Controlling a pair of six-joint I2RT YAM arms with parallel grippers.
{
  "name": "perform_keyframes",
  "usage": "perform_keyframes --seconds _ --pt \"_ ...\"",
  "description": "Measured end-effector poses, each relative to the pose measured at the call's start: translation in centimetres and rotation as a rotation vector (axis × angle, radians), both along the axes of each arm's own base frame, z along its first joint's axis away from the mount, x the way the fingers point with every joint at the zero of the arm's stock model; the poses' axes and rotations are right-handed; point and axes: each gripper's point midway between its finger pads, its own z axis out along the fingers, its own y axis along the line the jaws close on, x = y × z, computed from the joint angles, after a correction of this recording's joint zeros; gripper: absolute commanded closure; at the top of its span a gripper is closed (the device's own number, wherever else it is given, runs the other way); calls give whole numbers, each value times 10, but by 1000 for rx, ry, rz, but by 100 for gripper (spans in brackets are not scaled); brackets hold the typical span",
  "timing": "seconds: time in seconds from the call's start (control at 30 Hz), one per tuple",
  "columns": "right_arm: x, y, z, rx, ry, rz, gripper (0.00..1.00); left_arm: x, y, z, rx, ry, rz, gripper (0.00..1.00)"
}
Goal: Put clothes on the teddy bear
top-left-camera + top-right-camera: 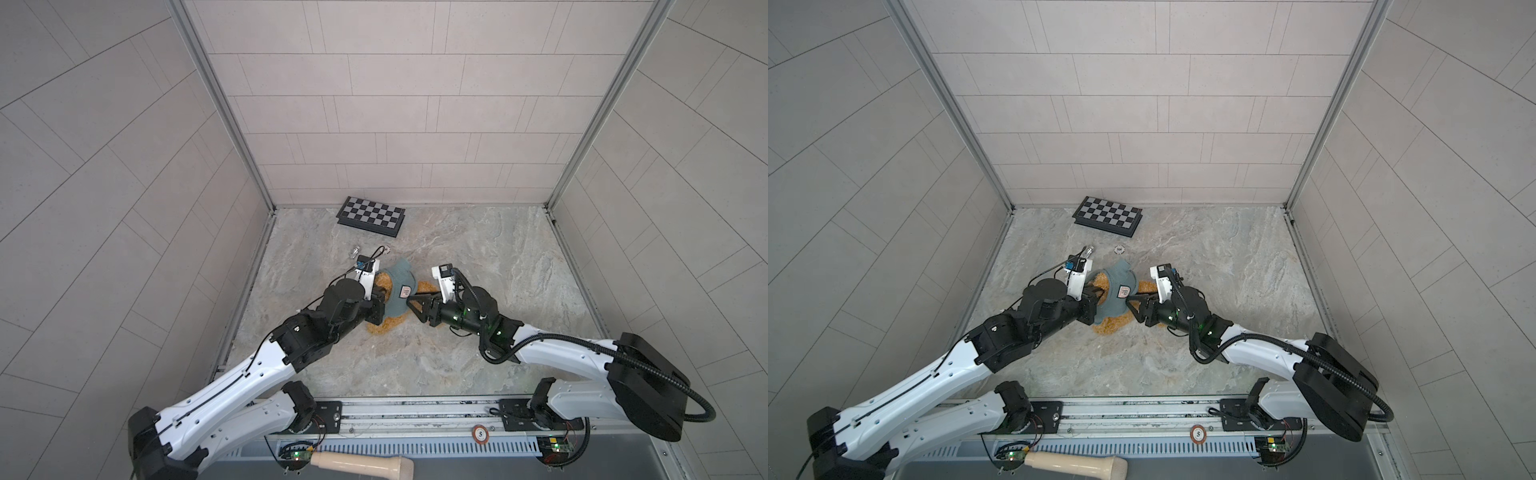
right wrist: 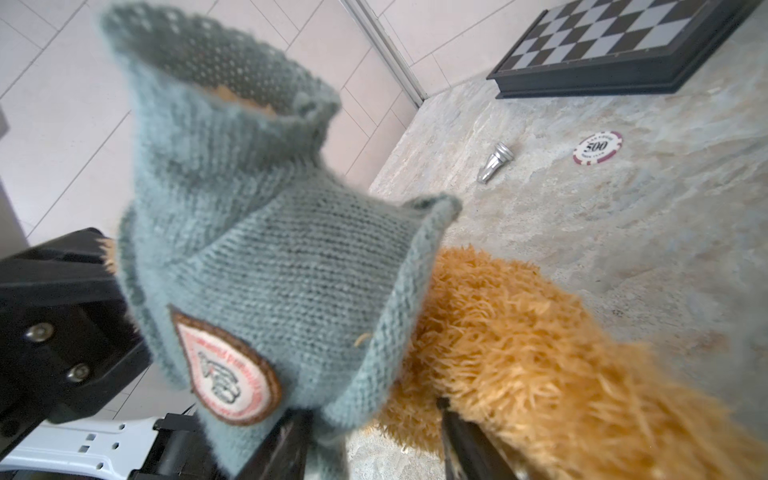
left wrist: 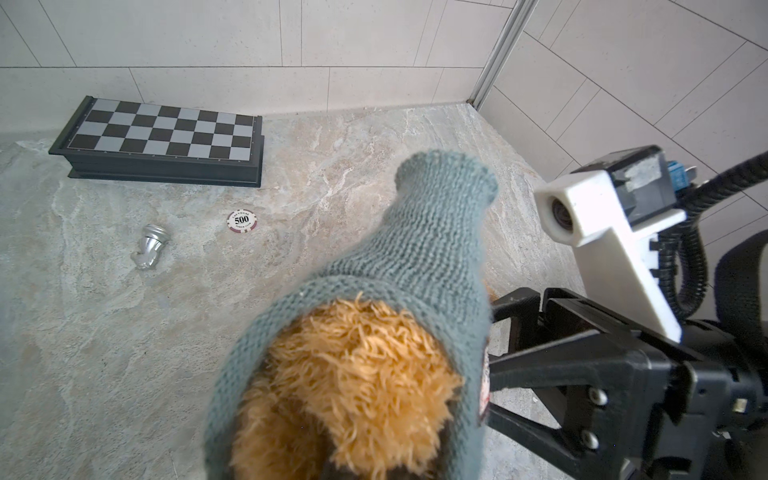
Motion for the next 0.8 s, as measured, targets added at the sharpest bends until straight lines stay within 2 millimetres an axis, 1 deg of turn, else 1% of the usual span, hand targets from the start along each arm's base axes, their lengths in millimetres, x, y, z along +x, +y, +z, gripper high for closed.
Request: perform_keyframes --seconds 0.13,0.2,0.27,0.33,0.4,0.5,0.63,0.73,0.8 --pt "-3 2 19 77 -46 23 46 -2 0 3 -8 -1 -10 100" --pt "-2 2 28 128 -63 29 50 -3 -1 6 -12 -1 -15 100" --pt "0 4 33 164 -68 34 60 -4 -1 9 -19 -4 -20 100" --pt "3 6 32 183 -61 34 71 -5 -1 11 -23 -6 -21 100" --pt "5 7 30 194 -57 36 85 -5 1 11 -20 -5 -19 100" --pt "6 6 32 194 -67 30 99 -5 3 14 -20 -6 -12 100" --pt "7 -8 25 140 -89 -35 100 -1 11 18 -25 3 9 100" --pt "12 -22 13 106 -82 -101 100 2 16 16 -26 21 16 100" --pt "16 -28 5 91 -69 -131 100 0 14 15 -26 30 -6 100"
